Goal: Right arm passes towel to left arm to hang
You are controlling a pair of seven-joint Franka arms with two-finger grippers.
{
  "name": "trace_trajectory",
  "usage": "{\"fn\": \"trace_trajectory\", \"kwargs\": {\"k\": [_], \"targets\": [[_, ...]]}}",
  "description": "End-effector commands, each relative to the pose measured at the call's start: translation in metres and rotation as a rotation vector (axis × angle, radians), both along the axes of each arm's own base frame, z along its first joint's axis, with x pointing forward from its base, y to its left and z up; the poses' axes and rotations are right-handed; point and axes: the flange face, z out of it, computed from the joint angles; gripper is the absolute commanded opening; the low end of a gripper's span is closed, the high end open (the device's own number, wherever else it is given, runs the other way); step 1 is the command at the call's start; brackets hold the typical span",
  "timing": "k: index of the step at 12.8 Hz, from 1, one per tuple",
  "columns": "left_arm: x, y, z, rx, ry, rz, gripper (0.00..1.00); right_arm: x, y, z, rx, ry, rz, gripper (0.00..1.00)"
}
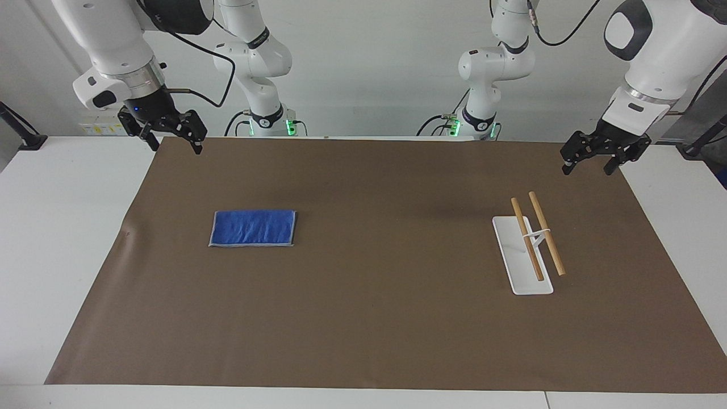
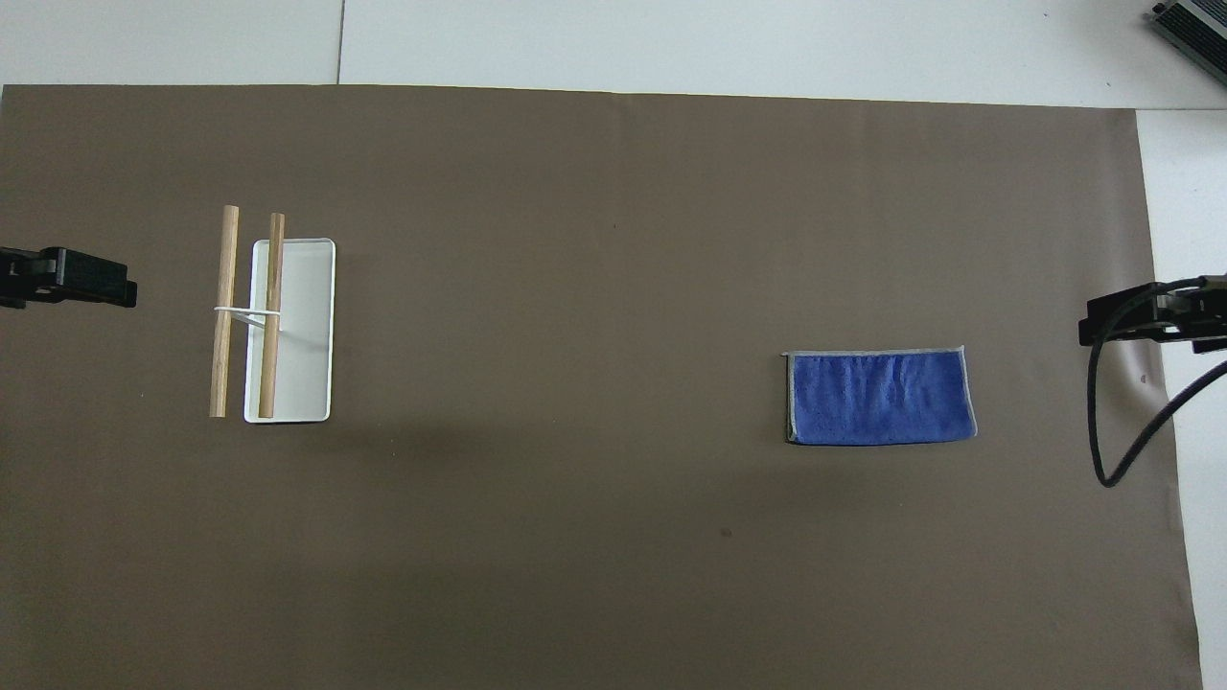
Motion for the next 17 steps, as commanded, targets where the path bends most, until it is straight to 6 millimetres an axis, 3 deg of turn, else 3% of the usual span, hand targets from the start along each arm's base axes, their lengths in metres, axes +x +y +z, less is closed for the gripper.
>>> {"fn": "trace_trajectory", "kwargs": {"k": [1,17], "targets": [[-0.0079,0.0031,0.0005,0.013,0.004,0.001,1.0,-0.0058,0.0001,0.0022,-0.009,-0.003,-0.02,1.0],[-0.0079,0.0031,0.0005,0.013,0.004,0.001,1.0,-0.0036,-0.0002,-0.0064,0.003,-0.05,-0.017,1.0]]}}
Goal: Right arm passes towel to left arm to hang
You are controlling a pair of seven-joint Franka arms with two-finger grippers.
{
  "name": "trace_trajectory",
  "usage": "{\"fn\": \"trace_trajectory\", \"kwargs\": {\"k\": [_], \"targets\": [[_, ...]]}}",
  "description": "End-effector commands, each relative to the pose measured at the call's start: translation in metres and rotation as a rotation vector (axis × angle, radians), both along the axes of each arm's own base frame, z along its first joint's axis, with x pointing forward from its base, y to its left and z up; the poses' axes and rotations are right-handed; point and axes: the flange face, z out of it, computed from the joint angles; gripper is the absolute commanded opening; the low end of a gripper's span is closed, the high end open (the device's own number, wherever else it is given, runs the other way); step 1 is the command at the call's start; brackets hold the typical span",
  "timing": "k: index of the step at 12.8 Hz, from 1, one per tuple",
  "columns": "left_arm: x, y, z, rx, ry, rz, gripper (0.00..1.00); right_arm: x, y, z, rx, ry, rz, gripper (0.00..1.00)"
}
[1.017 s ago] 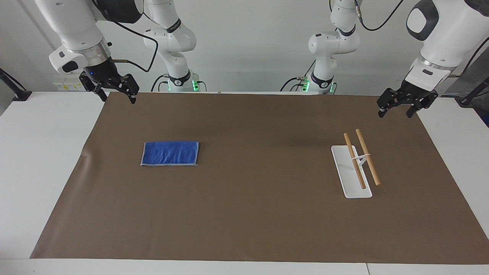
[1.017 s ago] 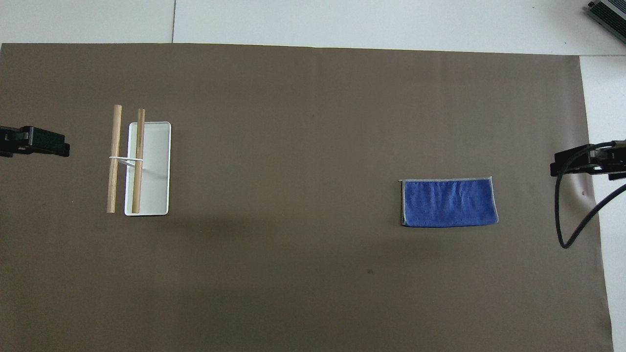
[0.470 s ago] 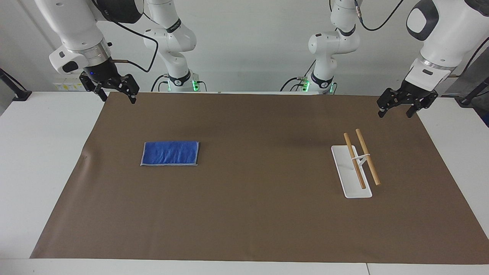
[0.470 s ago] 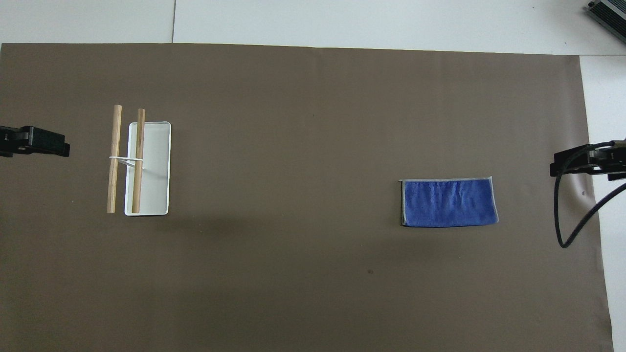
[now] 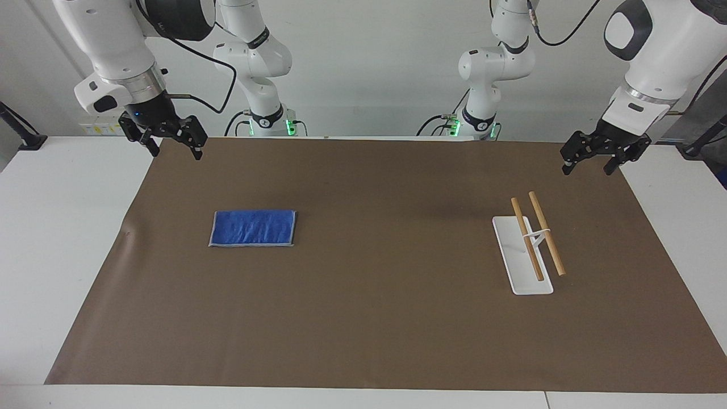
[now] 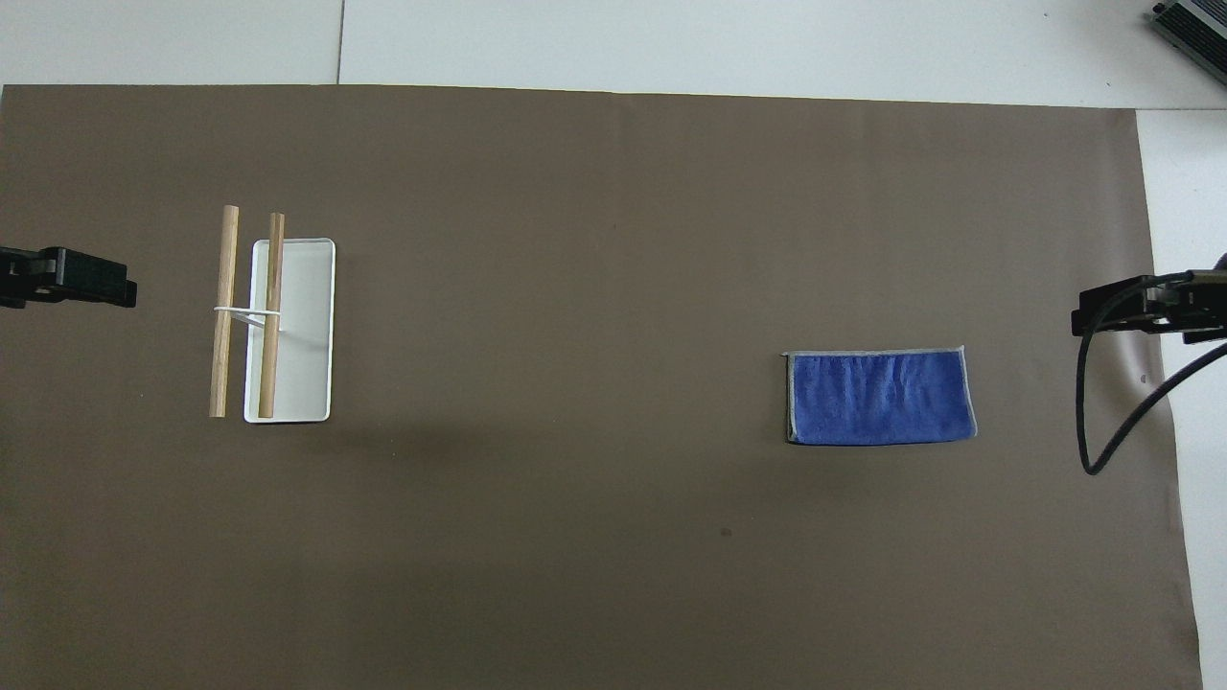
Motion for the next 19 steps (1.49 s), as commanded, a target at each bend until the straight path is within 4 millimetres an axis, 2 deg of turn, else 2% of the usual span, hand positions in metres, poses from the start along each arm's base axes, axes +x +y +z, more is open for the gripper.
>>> {"fn": "trace_trajectory", "kwargs": {"k": [1,2,3,4,6,8,10,11,14,19], "targets": [[-0.008,0.003,0.0,0.013,0.004,0.001,1.0,-0.008,0.0,-0.002,0.005,-0.019,-0.005,1.0],[-0.008,0.003,0.0,0.013,0.004,0.001,1.0,-0.004,0.002,-0.015,0.007,-0.028,0.001,1.0],[-0.008,0.003,0.0,0.013,0.004,0.001,1.0,-0.003,0.009,-0.037,0.008,-0.02,0.012,1.0],[-0.008,0.003,0.0,0.013,0.004,0.001,1.0,0.002,0.021,-0.05,0.008,-0.034,0.034,1.0],[-0.008,0.003,0.0,0.013,0.004,0.001,1.0,0.018,0.027,-0.087,0.007,-0.052,0.048,1.0],[-0.008,0.003,0.0,0.013,0.004,0.001,1.0,0.028,0.043,-0.133,0.007,-0.054,0.075,1.0],[-0.008,0.003,0.0,0.013,0.004,0.001,1.0,0.031,0.049,-0.181,0.009,-0.055,0.077,1.0],[-0.008,0.003,0.0,0.013,0.004,0.001,1.0,0.028,0.055,-0.204,0.011,-0.064,0.09,1.0],[-0.008,0.003,0.0,0.013,0.004,0.001,1.0,0.009,0.057,-0.265,0.051,-0.08,0.068,1.0],[-0.008,0.003,0.0,0.013,0.004,0.001,1.0,-0.015,0.05,-0.321,0.049,-0.087,0.096,1.0]]}}
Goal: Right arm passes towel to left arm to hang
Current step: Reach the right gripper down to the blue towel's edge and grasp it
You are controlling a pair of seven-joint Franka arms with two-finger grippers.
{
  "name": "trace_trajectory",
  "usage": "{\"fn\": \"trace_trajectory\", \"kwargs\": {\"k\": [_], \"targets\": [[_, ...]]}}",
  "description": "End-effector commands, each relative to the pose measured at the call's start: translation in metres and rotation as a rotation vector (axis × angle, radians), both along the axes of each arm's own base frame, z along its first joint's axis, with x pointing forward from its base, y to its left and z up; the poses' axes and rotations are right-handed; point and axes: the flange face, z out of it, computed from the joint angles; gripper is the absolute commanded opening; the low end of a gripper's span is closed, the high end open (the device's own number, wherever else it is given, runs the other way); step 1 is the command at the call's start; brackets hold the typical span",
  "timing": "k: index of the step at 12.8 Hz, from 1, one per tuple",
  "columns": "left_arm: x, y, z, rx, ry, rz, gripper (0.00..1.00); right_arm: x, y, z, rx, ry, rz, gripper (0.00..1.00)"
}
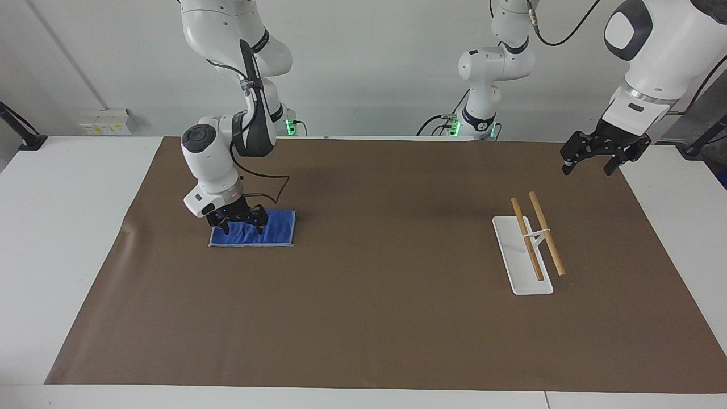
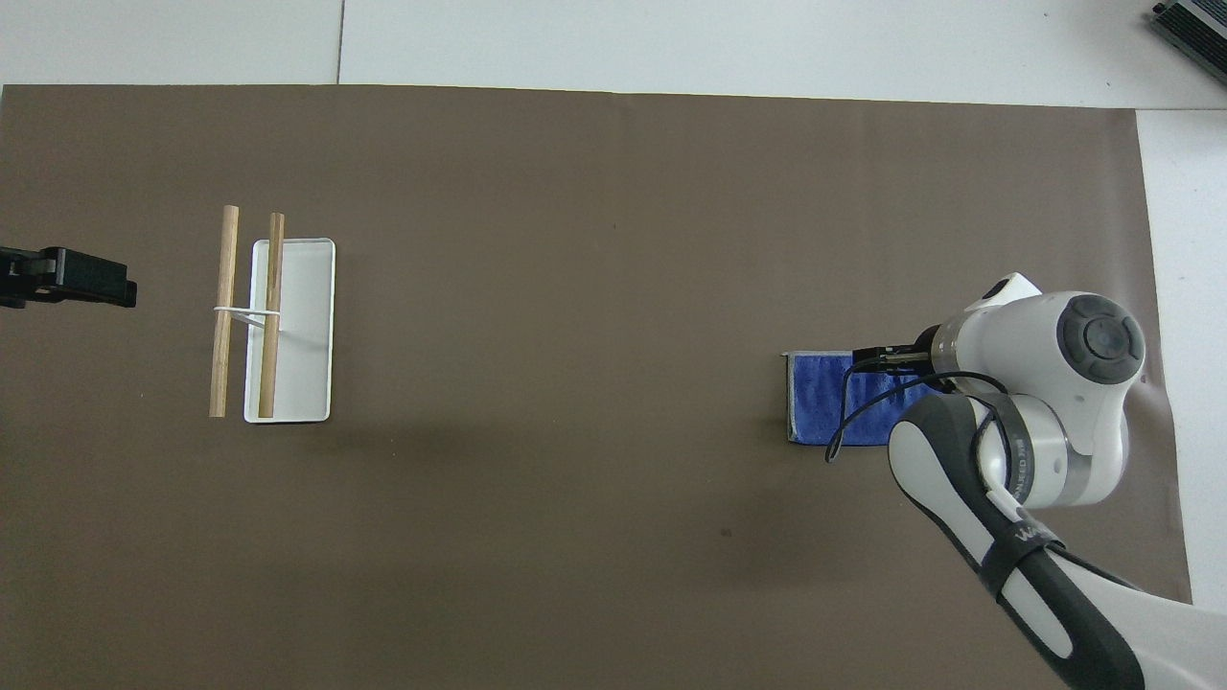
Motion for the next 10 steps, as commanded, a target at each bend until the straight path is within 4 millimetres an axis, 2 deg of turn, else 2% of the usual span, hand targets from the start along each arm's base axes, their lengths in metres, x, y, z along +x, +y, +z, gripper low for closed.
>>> {"fn": "trace_trajectory", "kwargs": {"k": [1,6,8,9,10], "targets": [[-0.008,0.003,0.0,0.013,0.004,0.001,1.0,-0.013,-0.007,-0.019,0.01,-0.004,0.032,1.0],[-0.009,0.0,0.001,0.014,0.01,-0.004,1.0,-0.025,-0.01,-0.028,0.01,0.022,0.031,1.0],[-0.009,0.001,0.0,0.014,0.01,-0.001,1.0,-0.029,-0.018,-0.034,0.01,0.036,0.019,1.0],[-0.008,0.004,0.0,0.013,0.01,0.004,1.0,-0.029,-0.018,-0.034,0.01,0.036,0.018,0.82],[-0.009,0.004,0.001,0.014,0.008,0.004,1.0,-0.028,-0.017,-0.034,0.01,0.036,0.012,0.51]]}}
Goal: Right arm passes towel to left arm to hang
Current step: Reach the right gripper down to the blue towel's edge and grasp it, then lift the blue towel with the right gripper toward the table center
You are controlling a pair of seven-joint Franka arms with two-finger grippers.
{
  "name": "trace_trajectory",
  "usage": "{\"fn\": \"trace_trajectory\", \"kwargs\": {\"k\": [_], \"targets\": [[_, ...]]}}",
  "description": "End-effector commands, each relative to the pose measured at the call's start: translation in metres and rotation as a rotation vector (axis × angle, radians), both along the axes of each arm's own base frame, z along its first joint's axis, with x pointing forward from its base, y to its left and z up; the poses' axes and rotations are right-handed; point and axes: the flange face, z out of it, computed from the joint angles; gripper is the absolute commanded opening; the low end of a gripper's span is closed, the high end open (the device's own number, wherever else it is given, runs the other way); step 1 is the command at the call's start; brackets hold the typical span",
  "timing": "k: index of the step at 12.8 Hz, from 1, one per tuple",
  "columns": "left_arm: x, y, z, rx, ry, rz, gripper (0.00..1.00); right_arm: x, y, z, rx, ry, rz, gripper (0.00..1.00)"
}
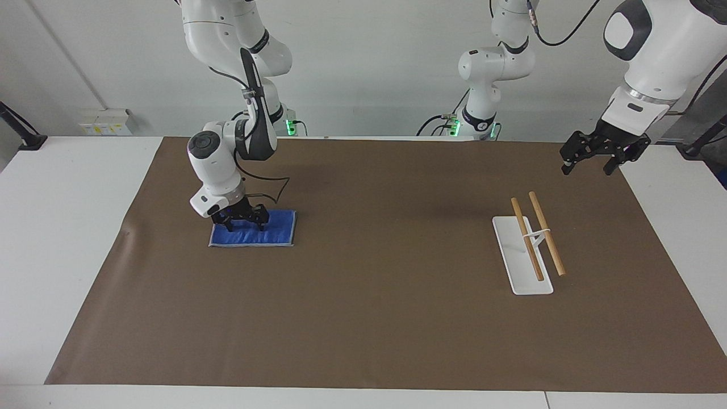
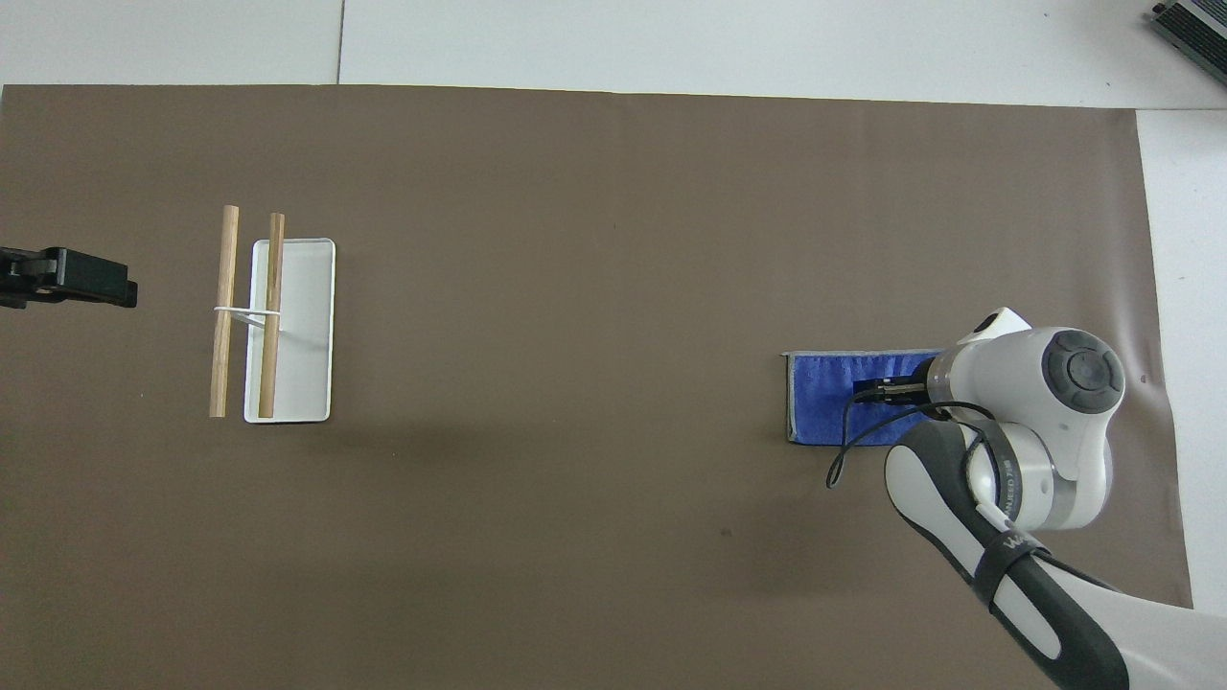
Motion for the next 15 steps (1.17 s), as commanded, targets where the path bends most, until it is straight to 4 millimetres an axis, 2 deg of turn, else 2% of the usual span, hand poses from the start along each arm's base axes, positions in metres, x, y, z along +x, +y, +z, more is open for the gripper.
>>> {"fn": "trace_trajectory", "kwargs": {"k": [1,2,3,5,9,15], "targets": [[-0.008,0.004,0.0,0.013,0.008,0.004,1.0,-0.005,-0.001,-0.002,0.015,-0.006,0.002,0.26],[-0.009,0.003,0.001,0.014,0.006,0.002,1.0,-0.004,0.0,0.0,0.016,-0.008,-0.013,0.05],[-0.009,0.003,0.001,0.014,0.008,0.002,1.0,-0.002,0.002,0.001,0.017,-0.007,-0.042,0.0],[-0.009,0.004,0.001,0.014,0.009,0.004,1.0,0.01,0.015,0.015,0.021,-0.001,-0.068,0.0],[-0.008,0.004,0.002,0.013,-0.001,0.004,1.0,0.044,0.026,0.073,0.046,0.021,-0.066,0.0],[-0.007,0.003,0.002,0.013,-0.009,0.009,1.0,0.076,0.084,0.155,0.237,-0.039,-0.124,0.0]]}}
